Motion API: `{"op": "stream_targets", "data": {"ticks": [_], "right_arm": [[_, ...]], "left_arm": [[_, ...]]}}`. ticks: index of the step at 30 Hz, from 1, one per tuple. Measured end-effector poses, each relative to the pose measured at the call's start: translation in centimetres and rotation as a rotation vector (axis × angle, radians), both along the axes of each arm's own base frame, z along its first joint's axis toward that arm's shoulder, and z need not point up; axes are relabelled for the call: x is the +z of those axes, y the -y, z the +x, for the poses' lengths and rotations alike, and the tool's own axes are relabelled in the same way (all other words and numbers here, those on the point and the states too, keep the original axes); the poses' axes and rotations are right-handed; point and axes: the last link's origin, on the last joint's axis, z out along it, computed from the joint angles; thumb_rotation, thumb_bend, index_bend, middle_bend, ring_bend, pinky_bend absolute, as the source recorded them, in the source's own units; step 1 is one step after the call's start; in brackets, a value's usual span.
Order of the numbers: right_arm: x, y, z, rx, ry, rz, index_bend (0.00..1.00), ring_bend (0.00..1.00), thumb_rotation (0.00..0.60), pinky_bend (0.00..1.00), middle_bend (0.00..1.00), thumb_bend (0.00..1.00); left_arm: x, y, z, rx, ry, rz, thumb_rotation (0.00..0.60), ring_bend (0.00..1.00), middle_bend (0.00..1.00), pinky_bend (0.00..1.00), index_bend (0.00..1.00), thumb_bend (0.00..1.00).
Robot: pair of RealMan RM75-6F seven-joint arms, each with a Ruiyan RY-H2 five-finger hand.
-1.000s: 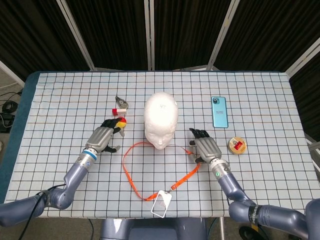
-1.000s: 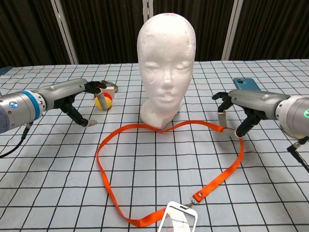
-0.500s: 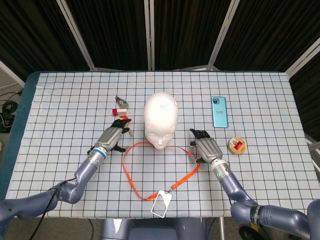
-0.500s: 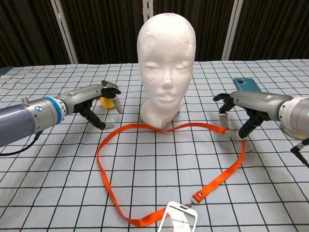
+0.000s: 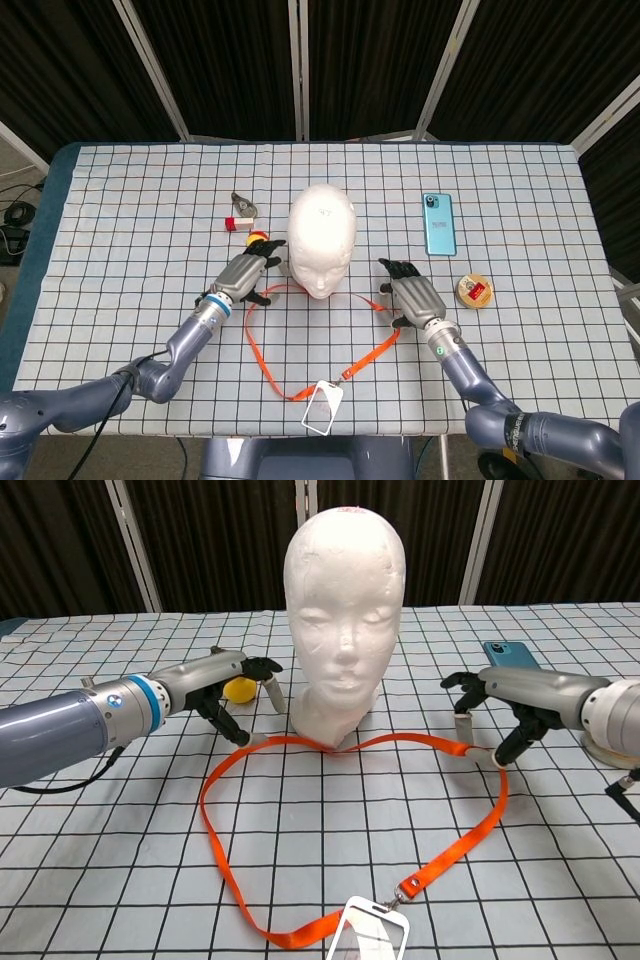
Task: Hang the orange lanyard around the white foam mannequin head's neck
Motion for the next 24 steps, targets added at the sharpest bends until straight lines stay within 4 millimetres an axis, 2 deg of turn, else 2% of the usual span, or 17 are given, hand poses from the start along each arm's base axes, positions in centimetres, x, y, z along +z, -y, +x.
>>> {"op": "stream_targets", "data": {"ticks": [8, 18, 24], "right_arm": [[0.2, 0.0, -0.1, -0.003, 0.0, -0.007, 0.73, 0.0, 0.6, 0.0, 0.01, 0.46], [0.6, -0.2, -0.2, -0.004, 0.011, -0.006, 0.73, 0.0, 0.6, 0.0, 0.01, 0.46], [0.5, -0.2, -0.3, -0.004, 0.011, -0.004, 0.73, 0.0, 0.6, 0.0, 0.01, 0.46]], "left_arm": [[0.9, -0.1, 0.3, -0.012, -0.007, 0.014, 0.6, 0.0, 0.0, 0.0, 0.39, 0.32], [0.1, 0.4, 0.6, -0.009, -0.006, -0.022, 0.6, 0.0, 0.0, 0.0, 0.39, 0.32], [-0.3, 0.5, 0.1, 0.008, -0.019, -0.032, 0.6, 0.0, 0.0, 0.0, 0.39, 0.32]]}}
